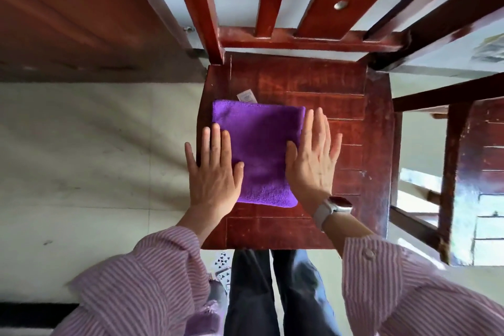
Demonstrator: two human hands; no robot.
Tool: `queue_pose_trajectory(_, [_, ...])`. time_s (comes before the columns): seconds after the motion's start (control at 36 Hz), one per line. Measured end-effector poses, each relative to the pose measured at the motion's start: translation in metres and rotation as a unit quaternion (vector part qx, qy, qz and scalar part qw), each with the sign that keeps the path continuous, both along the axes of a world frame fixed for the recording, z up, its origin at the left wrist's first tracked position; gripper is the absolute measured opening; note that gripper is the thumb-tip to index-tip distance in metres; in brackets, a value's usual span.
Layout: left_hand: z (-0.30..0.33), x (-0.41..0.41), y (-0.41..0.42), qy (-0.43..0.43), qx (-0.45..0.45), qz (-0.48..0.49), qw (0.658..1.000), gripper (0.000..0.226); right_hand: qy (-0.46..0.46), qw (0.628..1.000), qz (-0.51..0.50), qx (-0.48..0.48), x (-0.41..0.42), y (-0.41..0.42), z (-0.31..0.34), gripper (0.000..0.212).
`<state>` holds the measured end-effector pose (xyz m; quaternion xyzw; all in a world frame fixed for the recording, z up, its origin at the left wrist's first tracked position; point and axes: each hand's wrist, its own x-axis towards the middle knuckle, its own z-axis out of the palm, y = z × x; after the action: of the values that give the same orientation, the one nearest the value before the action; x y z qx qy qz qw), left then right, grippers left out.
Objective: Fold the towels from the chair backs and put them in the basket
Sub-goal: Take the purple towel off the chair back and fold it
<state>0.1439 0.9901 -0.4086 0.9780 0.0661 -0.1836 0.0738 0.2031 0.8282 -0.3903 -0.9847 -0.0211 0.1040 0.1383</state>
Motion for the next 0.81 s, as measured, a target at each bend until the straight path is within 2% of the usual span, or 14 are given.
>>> queue_pose_trajectory(0.08, [0.008, 0.010, 0.001, -0.049, -0.027, -0.028, 0.998, 0.063, -0.027, 0.993, 0.111, 0.033, 0.000, 0.012, 0.010, 0.057])
queue_pose_trajectory(0.14, [0.010, 0.018, 0.000, -0.074, -0.057, -0.037, 0.995, 0.061, -0.019, 0.987, 0.162, 0.009, 0.003, 0.017, 0.008, 0.054])
queue_pose_trajectory(0.31, [-0.003, 0.031, 0.003, -0.005, -0.057, 0.020, 0.998, 0.064, 0.032, 0.980, 0.176, -0.088, 0.012, 0.007, -0.018, 0.052])
queue_pose_trajectory(0.42, [0.003, 0.033, 0.005, -0.004, -0.099, 0.025, 0.995, 0.064, 0.048, 0.981, 0.178, -0.050, 0.013, 0.009, -0.013, 0.053])
queue_pose_trajectory(0.5, [0.010, 0.031, 0.008, -0.058, -0.152, 0.088, 0.983, 0.057, 0.055, 0.992, 0.110, 0.040, 0.010, 0.005, -0.003, 0.055])
queue_pose_trajectory(0.58, [0.011, 0.021, 0.010, -0.105, -0.173, 0.220, 0.954, 0.049, 0.059, 0.991, -0.062, 0.105, 0.000, -0.002, 0.006, 0.056])
queue_pose_trajectory(0.69, [0.012, 0.020, 0.010, -0.085, -0.199, 0.336, 0.916, 0.032, 0.135, 0.939, -0.239, 0.206, -0.010, -0.005, 0.008, 0.046])
queue_pose_trajectory(0.81, [0.016, 0.031, 0.010, -0.055, -0.229, 0.387, 0.892, 0.031, 0.168, 0.911, -0.288, 0.243, -0.004, 0.001, 0.007, 0.041])
